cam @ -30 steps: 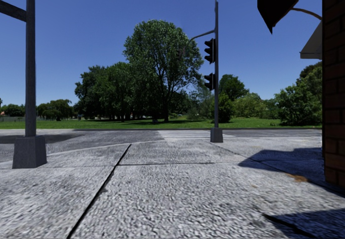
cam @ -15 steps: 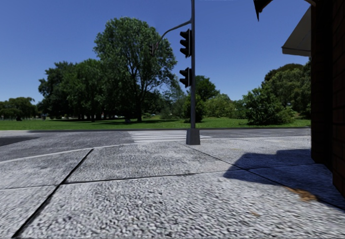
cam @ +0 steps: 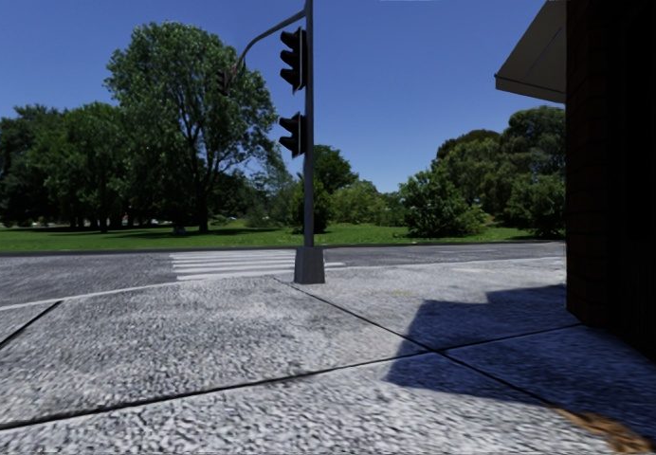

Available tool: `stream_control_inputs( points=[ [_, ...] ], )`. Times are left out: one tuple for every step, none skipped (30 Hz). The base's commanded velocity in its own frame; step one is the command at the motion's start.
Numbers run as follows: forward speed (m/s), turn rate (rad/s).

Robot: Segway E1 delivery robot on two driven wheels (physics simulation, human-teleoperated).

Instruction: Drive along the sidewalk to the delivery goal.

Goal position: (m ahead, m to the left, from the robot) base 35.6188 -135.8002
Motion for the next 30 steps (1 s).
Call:
stream_control_inputs(
  points=[
    [1.82,-0.48],
    [1.88,-0.48],
    [1.92,-0.48],
    [2.00,-0.48],
    [2.00,-0.48],
    [2.00,-0.48],
    [2.00,-0.48],
    [2.00,-0.48],
    [2.00,-0.48],
    [2.00,-0.48],
    [2.00,-0.48],
    [2.00,-0.44],
    [2.00,-0.44],
    [2.00,0.00],
    [2.00,0.00],
    [2.00,0.00],
    [2.00,0.00],
    [2.00,0.00],
    [2.00,0.00],
    [2.00,0.00],
    [2.00,0.00],
    [2.00,0.00],
    [2.00,0.00],
    [2.00,0.00],
    [2.00,0.00],
    [2.00,0.00],
    [2.00,0.00],
    [2.00,0.00],
    [2.00,-0.15],
    [2.00,-0.15]
  ],
)
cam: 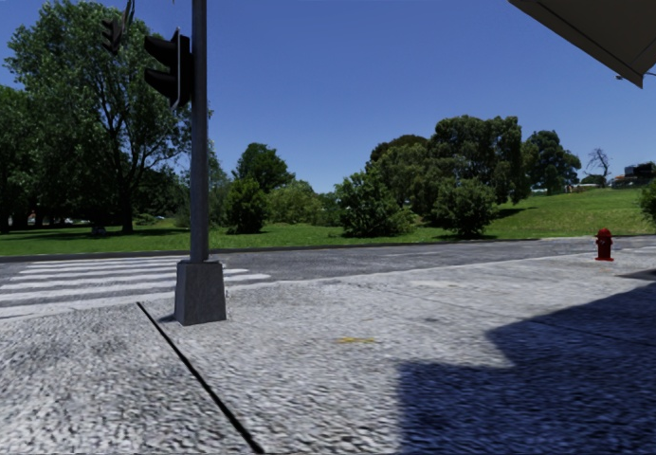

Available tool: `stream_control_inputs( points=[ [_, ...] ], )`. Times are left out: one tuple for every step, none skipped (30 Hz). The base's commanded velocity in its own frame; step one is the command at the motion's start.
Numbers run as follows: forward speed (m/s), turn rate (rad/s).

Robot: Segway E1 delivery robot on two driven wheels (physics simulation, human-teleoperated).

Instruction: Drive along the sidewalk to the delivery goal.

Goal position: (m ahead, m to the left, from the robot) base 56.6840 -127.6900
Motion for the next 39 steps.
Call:
stream_control_inputs(
  points=[
    [2.00,-0.26],
    [2.00,-0.40],
    [2.00,-0.46],
    [2.00,-0.46],
    [2.00,-0.51],
    [2.00,-0.54],
    [2.00,-0.55],
    [2.00,-0.55],
    [2.00,-0.55],
    [2.00,-0.55],
    [2.00,-0.55],
    [2.00,-0.55],
    [2.00,-0.56],
    [2.00,-0.56],
    [2.00,-0.56],
    [2.00,-0.56],
    [2.00,-0.56],
    [2.00,-0.56],
    [2.00,-0.56],
    [2.00,-0.56],
    [2.00,-0.56],
    [2.00,-0.56],
    [2.00,-0.56],
    [2.00,-0.56],
    [2.00,-0.56],
    [2.00,-0.56],
    [2.00,-0.56],
    [2.00,-0.56],
    [2.00,-0.56],
    [2.00,-0.56],
    [2.00,-0.56],
    [2.00,-0.56],
    [2.00,-0.56],
    [2.00,-0.56],
    [2.00,-0.56],
    [2.00,-0.56],
    [2.00,-0.56],
    [2.00,-0.56],
    [2.00,-0.56]
  ],
)
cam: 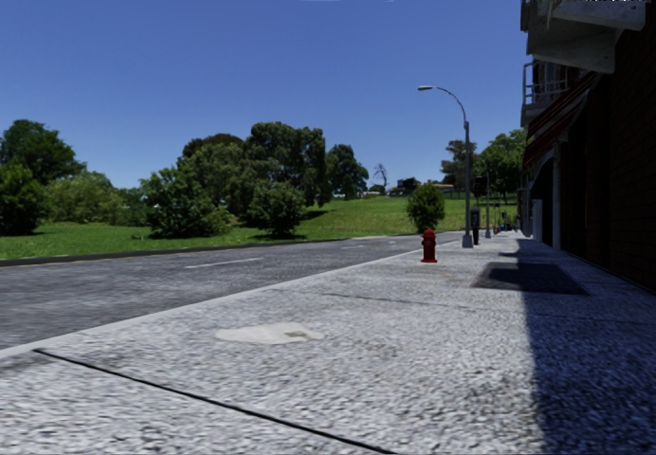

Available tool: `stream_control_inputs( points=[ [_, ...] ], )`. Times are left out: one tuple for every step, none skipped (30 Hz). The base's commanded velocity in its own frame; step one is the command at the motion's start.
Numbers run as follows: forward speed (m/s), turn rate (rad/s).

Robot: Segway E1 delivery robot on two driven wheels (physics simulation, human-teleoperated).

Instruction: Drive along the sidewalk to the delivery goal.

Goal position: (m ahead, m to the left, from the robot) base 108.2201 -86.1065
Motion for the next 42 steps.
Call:
stream_control_inputs(
  points=[
    [2.00,-0.56],
    [2.00,-0.56],
    [2.00,-0.56],
    [2.00,-0.56],
    [2.00,-0.56],
    [2.00,-0.56],
    [2.00,-0.56],
    [2.00,-0.56],
    [2.00,-0.56],
    [2.00,-0.56],
    [2.00,-0.56],
    [2.00,-0.56],
    [2.00,-0.56],
    [2.00,-0.56],
    [2.00,-0.56],
    [2.00,-0.56],
    [2.00,-0.56],
    [2.00,-0.56],
    [2.00,-0.56],
    [2.00,-0.56],
    [2.00,-0.56],
    [2.00,-0.56],
    [2.00,-0.56],
    [2.00,-0.56],
    [2.00,-0.56],
    [2.00,-0.56],
    [2.00,-0.06],
    [2.00,-0.06],
    [2.00,0.00],
    [2.00,0.00],
    [2.00,0.00],
    [2.00,0.00],
    [2.00,0.00],
    [2.00,0.00],
    [2.00,0.00],
    [2.00,0.00],
    [2.00,0.00],
    [2.00,0.00],
    [2.00,0.00],
    [2.00,0.00],
    [2.00,0.00],
    [2.00,0.00]
  ],
)
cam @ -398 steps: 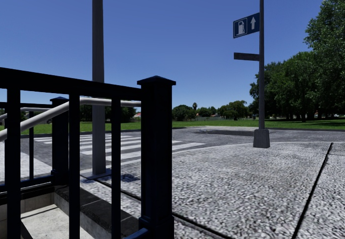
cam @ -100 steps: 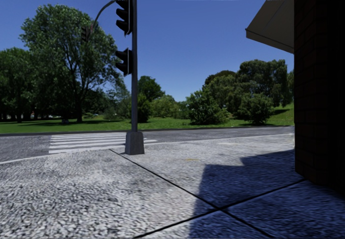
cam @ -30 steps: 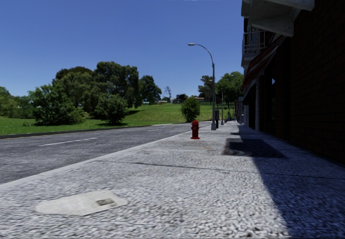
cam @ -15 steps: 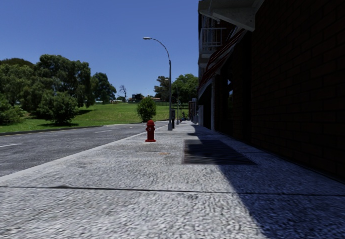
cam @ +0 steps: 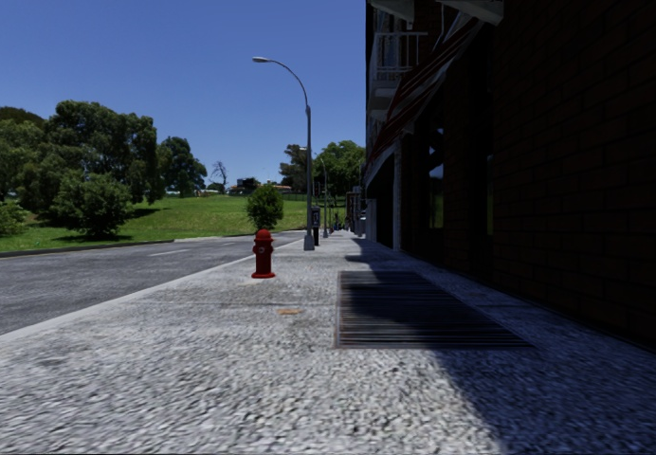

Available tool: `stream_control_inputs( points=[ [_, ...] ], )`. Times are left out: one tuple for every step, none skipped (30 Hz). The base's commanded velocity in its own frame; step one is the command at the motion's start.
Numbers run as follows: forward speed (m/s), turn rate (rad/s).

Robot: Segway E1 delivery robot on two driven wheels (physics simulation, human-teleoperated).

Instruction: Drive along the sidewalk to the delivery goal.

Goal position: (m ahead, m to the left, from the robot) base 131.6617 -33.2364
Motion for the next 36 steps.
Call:
stream_control_inputs(
  points=[
    [2.00,0.00],
    [2.00,0.00],
    [2.00,0.00],
    [2.00,0.00],
    [2.00,0.00],
    [2.00,0.00],
    [2.00,0.00],
    [2.00,0.00],
    [2.00,0.00],
    [2.00,0.00],
    [2.00,0.00],
    [2.00,0.00],
    [2.00,0.00],
    [2.00,0.00],
    [2.00,0.00],
    [2.00,0.00],
    [2.00,0.00],
    [2.00,0.00],
    [2.00,0.00],
    [2.00,0.00],
    [2.00,0.00],
    [2.00,0.00],
    [2.00,0.00],
    [2.00,0.00],
    [2.00,0.00],
    [2.00,0.00],
    [2.00,0.00],
    [2.00,0.00],
    [1.99,0.00],
    [1.98,0.00],
    [1.98,0.00],
    [1.97,0.00],
    [1.97,0.00],
    [1.97,0.00],
    [1.97,0.00],
    [1.97,0.00]
  ],
)
